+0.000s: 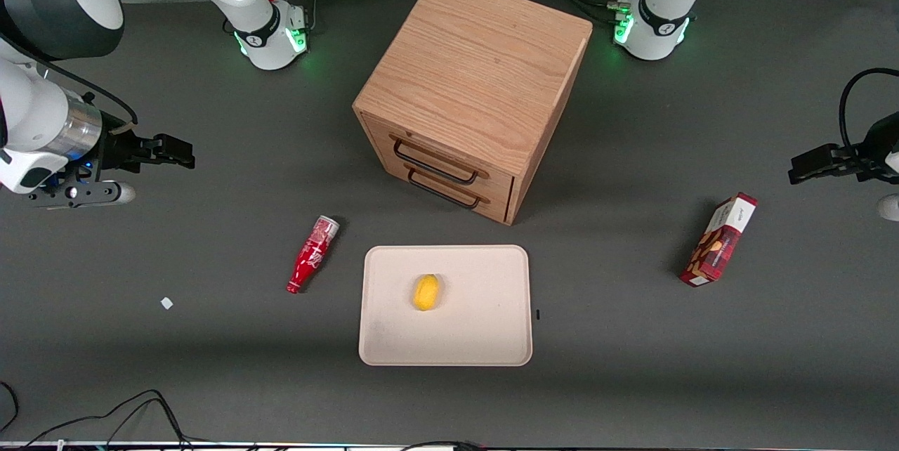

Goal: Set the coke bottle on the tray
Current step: 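Move the right gripper toward the red Coca-Cola bottle lying on the table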

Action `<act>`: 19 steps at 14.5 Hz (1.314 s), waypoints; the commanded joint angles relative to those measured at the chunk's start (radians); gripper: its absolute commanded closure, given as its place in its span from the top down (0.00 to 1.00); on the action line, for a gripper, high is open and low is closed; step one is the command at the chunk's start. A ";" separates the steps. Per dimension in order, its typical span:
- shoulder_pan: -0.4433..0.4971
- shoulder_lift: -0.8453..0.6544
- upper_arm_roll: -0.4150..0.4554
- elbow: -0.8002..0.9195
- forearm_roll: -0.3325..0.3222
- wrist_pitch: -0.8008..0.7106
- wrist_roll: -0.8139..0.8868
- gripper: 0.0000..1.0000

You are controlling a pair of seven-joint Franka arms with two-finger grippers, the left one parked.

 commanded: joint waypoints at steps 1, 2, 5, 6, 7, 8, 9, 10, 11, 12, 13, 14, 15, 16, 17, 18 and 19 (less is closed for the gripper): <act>-0.020 -0.006 0.009 0.028 0.014 -0.014 0.016 1.00; -0.020 -0.003 0.009 0.035 0.014 -0.016 0.015 1.00; -0.012 0.023 0.012 0.029 0.005 -0.017 0.038 1.00; -0.017 0.044 0.017 0.031 0.008 -0.019 0.070 1.00; -0.014 0.061 0.021 0.037 0.003 -0.019 0.075 1.00; -0.006 0.089 0.021 0.039 0.002 -0.016 0.087 1.00; -0.006 0.104 0.026 0.040 0.003 -0.017 0.114 1.00; -0.005 0.115 0.044 0.037 0.005 -0.004 0.174 1.00; -0.005 0.129 0.073 0.037 0.002 0.018 0.241 1.00; -0.006 0.148 0.090 0.036 0.003 0.057 0.298 1.00; -0.005 0.156 0.092 0.025 0.003 0.088 0.326 1.00; -0.005 0.167 0.098 0.008 0.005 0.116 0.337 1.00; -0.005 0.179 0.106 -0.029 0.005 0.181 0.386 1.00; -0.005 0.181 0.127 -0.091 0.005 0.268 0.450 1.00; -0.006 0.175 0.150 -0.148 0.005 0.339 0.495 1.00; -0.006 0.172 0.155 -0.200 0.003 0.401 0.510 1.00; -0.005 0.173 0.161 -0.249 0.005 0.468 0.530 1.00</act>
